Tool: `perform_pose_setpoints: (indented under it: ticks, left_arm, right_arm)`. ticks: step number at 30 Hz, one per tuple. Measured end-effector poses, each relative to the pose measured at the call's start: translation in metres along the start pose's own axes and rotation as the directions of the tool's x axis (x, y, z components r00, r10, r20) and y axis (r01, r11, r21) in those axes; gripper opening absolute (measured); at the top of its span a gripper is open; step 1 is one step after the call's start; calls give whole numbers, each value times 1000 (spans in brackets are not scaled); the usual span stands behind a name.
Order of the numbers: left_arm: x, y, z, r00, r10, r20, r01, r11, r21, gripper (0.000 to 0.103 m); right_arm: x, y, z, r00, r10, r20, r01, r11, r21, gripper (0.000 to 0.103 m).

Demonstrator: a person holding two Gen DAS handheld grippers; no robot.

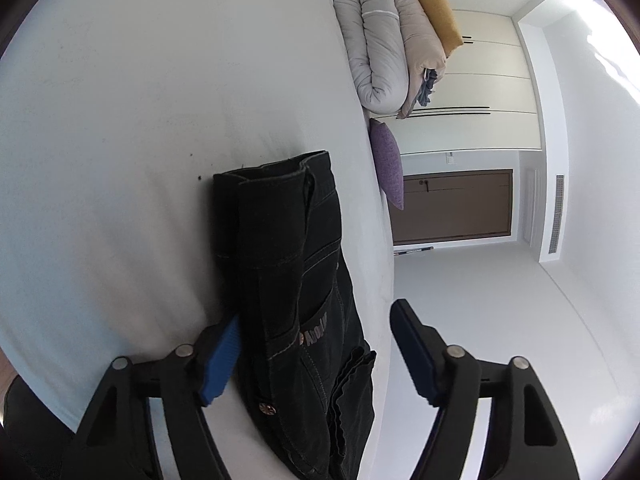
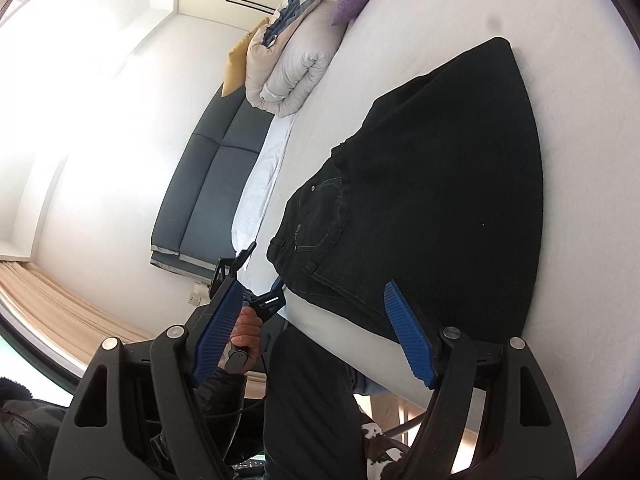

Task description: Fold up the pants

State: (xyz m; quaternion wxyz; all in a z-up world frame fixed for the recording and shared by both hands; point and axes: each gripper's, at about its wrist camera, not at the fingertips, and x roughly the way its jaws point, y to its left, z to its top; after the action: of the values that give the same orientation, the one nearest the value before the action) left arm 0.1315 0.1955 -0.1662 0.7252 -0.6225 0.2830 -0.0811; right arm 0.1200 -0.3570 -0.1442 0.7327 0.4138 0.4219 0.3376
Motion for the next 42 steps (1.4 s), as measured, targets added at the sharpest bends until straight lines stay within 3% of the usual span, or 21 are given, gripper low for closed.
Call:
perform_pose_setpoints:
  ticks: [1, 3, 7, 8, 11, 16, 17, 19, 20, 23, 27, 30, 32, 36, 42]
  left_arm:
    - [-1, 1, 0, 1000, -9, -2, 9, 1000, -5, 64]
    - [-2, 6, 0, 999, -36, -1, 36, 999, -15, 48]
    - [-5, 19, -1, 984, -177, 25, 178, 981, -70, 42]
    - [-4, 23, -1, 983, -183, 33, 185, 979, -87, 42]
    - [-1, 28, -2, 990, -137, 21, 138, 987, -85, 40]
    - [5, 4, -5, 999, 48, -7, -48, 998, 28, 47]
    - [5, -1, -6, 999, 47, -1, -47, 998, 43, 55]
    - [6, -9, -5, 999, 43, -3, -43, 996, 81, 56]
    - [7, -11, -4, 999, 45, -5, -44, 995, 91, 52]
    - [5, -5, 1, 1000, 23, 7, -23, 998, 61, 17]
    - [2, 6, 1, 999, 30, 13, -30, 999, 40, 11]
    - [2, 6, 0, 999, 32, 21, -33, 998, 49, 10]
    - [1, 1, -1, 999, 45, 29, -47, 996, 77, 10]
    - [0, -17, -6, 995, 81, 54, -90, 980, 179, 9]
    - [1, -46, -11, 992, 102, 74, -119, 944, 307, 9]
  right_arm:
    - [-1, 0, 0, 1000, -1, 1, 1, 1000, 1, 73]
    - [-2, 1, 1, 1000, -2, 0, 2, 1000, 2, 73]
    - [-2, 3, 2, 1000, -4, -4, 4, 1000, -1, 73]
    - [-2, 4, 2, 1000, -5, -7, 5, 1000, -3, 73]
    - [1, 7, 3, 1000, -12, -17, 11, 1000, -8, 73]
    - [6, 12, 4, 999, -17, -27, 16, 1000, -11, 73]
    - [7, 13, 4, 999, -16, -30, 16, 1000, -14, 73]
    - [10, 17, 4, 999, -19, -37, 18, 1000, -20, 73]
    - [12, 18, 5, 999, -24, -41, 23, 999, -23, 73]
    - [18, 24, 12, 998, -39, -49, 37, 999, -35, 73]
    - [39, 43, 32, 996, -63, -68, 58, 996, -73, 72]
    - [68, 59, 50, 990, -104, -98, 91, 987, -133, 57]
    - [95, 64, 62, 980, -146, -132, 125, 980, -154, 32]
    - [143, 59, 84, 966, -169, -197, 150, 983, -109, 20]
    - [202, 36, 95, 931, -214, -295, 211, 977, -45, 19]
